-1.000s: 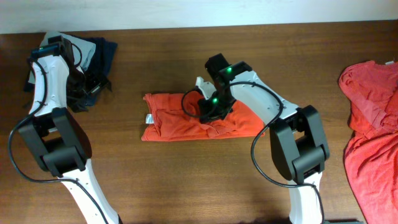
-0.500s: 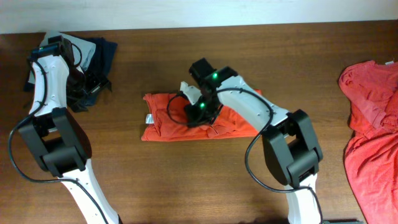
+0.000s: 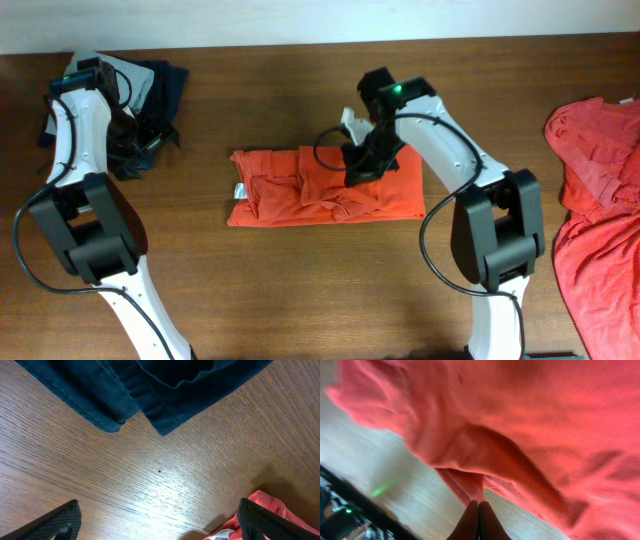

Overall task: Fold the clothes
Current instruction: 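Press and smooth the folded layer with the right gripper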

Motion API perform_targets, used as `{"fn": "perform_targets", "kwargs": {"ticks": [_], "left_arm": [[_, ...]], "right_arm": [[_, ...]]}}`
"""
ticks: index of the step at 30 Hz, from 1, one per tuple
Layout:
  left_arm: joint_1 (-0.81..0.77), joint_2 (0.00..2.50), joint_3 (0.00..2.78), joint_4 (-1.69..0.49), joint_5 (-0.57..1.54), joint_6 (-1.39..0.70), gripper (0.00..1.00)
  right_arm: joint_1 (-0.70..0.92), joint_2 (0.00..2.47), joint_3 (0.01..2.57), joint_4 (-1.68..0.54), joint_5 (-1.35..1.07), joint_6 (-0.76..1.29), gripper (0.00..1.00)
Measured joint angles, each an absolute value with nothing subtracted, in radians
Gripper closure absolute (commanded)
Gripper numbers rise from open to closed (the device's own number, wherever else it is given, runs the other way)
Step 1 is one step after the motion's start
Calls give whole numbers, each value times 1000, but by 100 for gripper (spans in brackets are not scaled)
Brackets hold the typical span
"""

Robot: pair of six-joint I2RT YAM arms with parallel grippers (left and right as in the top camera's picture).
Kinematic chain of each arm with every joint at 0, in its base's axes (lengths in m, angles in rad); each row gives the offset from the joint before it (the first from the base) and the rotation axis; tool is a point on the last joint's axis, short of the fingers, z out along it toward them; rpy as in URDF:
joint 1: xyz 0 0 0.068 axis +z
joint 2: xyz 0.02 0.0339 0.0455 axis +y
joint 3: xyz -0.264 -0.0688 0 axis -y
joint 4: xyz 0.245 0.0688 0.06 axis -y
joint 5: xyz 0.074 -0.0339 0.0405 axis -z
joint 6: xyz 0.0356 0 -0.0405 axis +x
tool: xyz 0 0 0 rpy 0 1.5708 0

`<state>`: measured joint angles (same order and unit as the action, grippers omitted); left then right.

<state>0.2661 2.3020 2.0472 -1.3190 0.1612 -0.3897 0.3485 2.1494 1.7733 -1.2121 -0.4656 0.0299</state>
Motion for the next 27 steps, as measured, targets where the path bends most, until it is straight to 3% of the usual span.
{"fn": "perform_targets", "kwargs": {"ticks": [13, 27], "left_arm": [[266, 2302, 2047, -1319, 161, -390, 1], [266, 2302, 2047, -1319, 161, -390, 1]], "right_arm": [[376, 2149, 1581, -1045, -477, 95, 96], [560, 2149, 1580, -883, -506, 106, 95]]}}
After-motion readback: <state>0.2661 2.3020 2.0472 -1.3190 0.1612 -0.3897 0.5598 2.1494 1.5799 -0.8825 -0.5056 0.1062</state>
